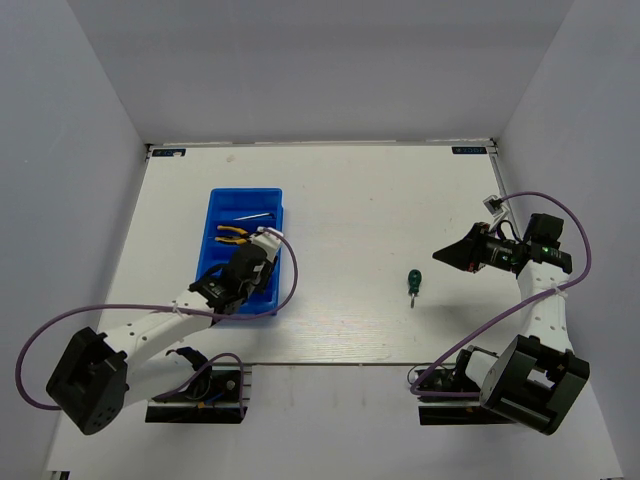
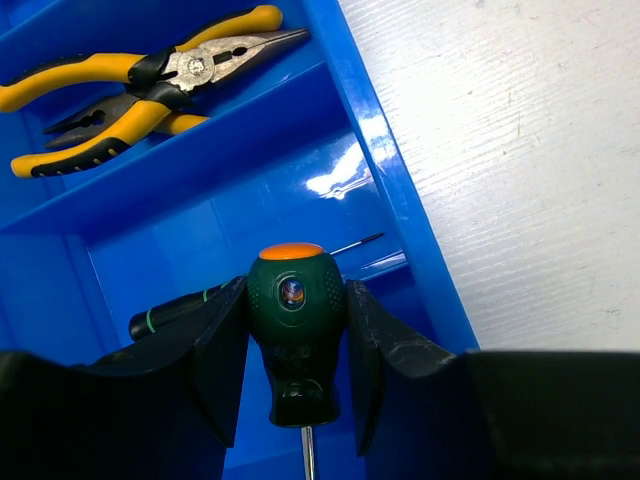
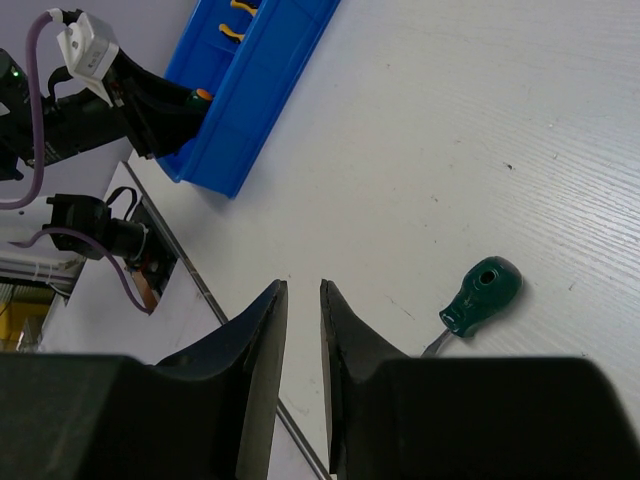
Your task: Sort the tools into containers
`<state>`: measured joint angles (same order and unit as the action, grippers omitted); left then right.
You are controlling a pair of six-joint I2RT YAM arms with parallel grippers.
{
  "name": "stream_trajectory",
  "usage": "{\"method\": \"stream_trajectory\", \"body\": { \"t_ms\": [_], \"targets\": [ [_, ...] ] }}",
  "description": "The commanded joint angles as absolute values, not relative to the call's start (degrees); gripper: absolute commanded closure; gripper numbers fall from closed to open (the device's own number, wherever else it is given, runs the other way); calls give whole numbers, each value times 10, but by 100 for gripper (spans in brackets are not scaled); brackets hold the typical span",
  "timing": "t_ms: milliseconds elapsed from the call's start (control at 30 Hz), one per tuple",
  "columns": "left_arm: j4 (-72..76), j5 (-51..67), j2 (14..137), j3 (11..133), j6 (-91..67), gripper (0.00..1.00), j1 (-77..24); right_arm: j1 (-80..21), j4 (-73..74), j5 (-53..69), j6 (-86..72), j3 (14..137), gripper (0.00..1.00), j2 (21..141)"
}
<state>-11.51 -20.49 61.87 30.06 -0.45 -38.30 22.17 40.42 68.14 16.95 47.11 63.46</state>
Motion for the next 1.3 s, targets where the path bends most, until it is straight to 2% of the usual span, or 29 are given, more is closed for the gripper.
{"method": "stream_trajectory", "body": {
  "t_ms": [0,200,400,600,700,800,867,967,1033,1067,1133,1167,1233,1267],
  "targets": [
    [-114,-199,623,325,-4,57,-379,226,405,695,169,486,74,629],
    [-125,-204,623,330,-9,45,-379,227,406,697,167,487,74,631],
    [-130,-209,623,330,-9,40,-379,227,407,698,166,488,74,630],
    [-141,-214,617,337,-14,40,-379,226,406,697,166,488,74,632],
    [-165,-221,586,355,-14,32,-379,225,406,700,168,488,74,632],
    [-181,-221,534,401,-14,25,-379,225,412,704,174,488,67,630],
    [-186,-210,510,421,-7,21,-379,223,417,702,179,490,57,632],
    [-192,-157,490,464,3,18,-379,214,424,678,177,496,53,643],
    [-215,-139,490,489,4,26,-379,193,446,641,177,503,61,652],
    [-221,-126,497,496,4,54,-379,185,452,585,182,521,75,667],
    [-234,-126,497,501,-4,93,-379,153,486,546,192,540,89,678],
    [-234,-126,497,501,-4,100,-379,116,489,479,195,542,94,692],
    [-234,-133,491,488,-21,100,-379,76,497,386,194,545,96,728],
    [-229,-133,484,472,-21,83,-379,52,504,364,200,548,91,755]
  ]
}}
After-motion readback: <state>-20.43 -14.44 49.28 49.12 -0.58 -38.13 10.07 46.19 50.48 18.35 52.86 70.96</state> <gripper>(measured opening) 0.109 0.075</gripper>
